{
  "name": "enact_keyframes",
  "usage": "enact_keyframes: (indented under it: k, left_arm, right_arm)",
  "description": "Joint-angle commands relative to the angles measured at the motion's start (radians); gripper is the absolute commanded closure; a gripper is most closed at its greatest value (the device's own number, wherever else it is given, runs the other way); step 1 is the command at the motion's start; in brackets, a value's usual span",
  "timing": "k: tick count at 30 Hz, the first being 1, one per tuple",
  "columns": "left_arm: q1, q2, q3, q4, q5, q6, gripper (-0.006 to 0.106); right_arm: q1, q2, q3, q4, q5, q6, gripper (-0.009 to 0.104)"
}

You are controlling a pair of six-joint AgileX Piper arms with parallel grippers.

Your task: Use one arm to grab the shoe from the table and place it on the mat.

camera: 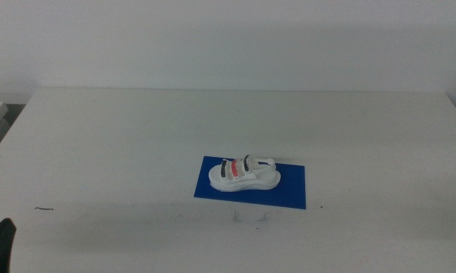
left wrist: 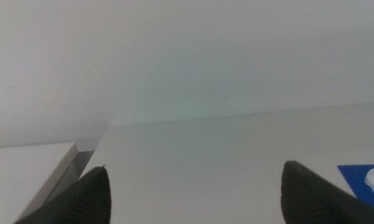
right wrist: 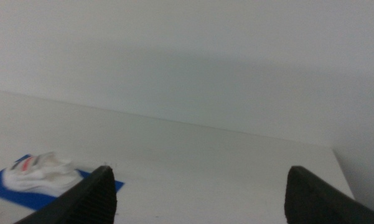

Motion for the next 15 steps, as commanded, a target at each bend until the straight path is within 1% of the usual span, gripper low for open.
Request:
enact_keyframes:
  k: [1,4,7,15]
  left_arm:
    - [0.0,0.005,0.001,-0.004,-0.011,-0.003,0.007]
    - [0.0,0.005,0.001,-0.004,-0.011,-0.003,0.007]
    - [0.0,0.005,0.001,-0.004,-0.011,-0.003,0.007]
    - [0.0,0.005,0.001,-0.004,-0.011,-0.003,0.007]
  right_arm:
    - [-0.058,-0.003,0.043,0.037,-0.062,-0.025,0.003]
    - [-0.095,-0.003,0.087,0.117,-0.14,0.013,0.003]
    - [-0.106,-0.003,0.105,0.117,-0.128,0.057,0.003]
    - [-0.119,-0.003,0.211,0.139,-0.132,0.057,0.003]
